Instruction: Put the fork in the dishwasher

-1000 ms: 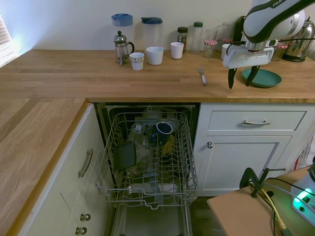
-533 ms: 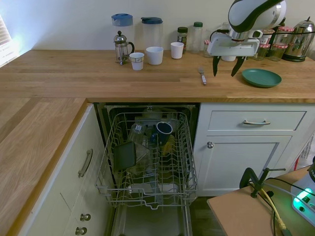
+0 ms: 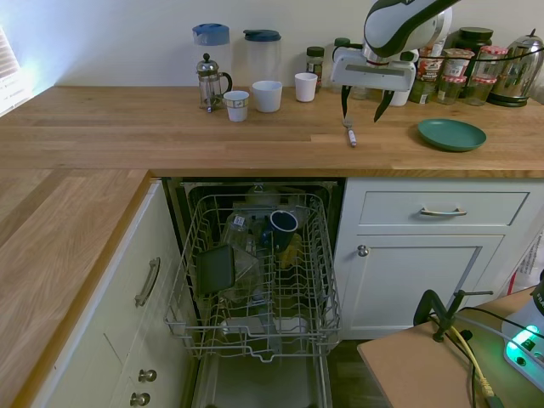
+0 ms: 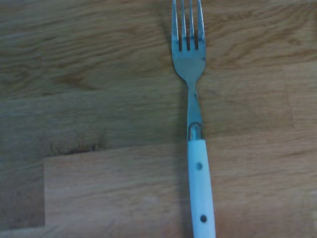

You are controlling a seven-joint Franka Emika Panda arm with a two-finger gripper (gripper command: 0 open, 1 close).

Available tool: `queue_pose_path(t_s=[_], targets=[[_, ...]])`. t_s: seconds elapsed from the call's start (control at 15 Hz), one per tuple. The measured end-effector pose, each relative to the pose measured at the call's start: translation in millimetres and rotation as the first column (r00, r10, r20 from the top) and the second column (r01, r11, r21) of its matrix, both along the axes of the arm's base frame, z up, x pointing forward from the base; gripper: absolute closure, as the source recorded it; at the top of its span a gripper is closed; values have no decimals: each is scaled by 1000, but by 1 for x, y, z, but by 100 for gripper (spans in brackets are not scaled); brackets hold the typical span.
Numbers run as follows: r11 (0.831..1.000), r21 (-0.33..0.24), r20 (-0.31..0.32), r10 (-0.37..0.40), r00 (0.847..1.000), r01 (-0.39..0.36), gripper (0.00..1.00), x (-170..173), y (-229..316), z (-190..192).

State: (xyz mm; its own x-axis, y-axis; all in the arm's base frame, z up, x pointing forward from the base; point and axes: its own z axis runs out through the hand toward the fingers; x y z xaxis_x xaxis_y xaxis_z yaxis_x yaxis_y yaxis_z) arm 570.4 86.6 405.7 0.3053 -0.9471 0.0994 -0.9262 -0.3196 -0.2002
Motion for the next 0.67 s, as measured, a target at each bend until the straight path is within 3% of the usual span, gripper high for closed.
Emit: queue_pose_path(t_s=[0.67], targets=[[998,-14,-37,-57,998,57,0,64,-14,-23]])
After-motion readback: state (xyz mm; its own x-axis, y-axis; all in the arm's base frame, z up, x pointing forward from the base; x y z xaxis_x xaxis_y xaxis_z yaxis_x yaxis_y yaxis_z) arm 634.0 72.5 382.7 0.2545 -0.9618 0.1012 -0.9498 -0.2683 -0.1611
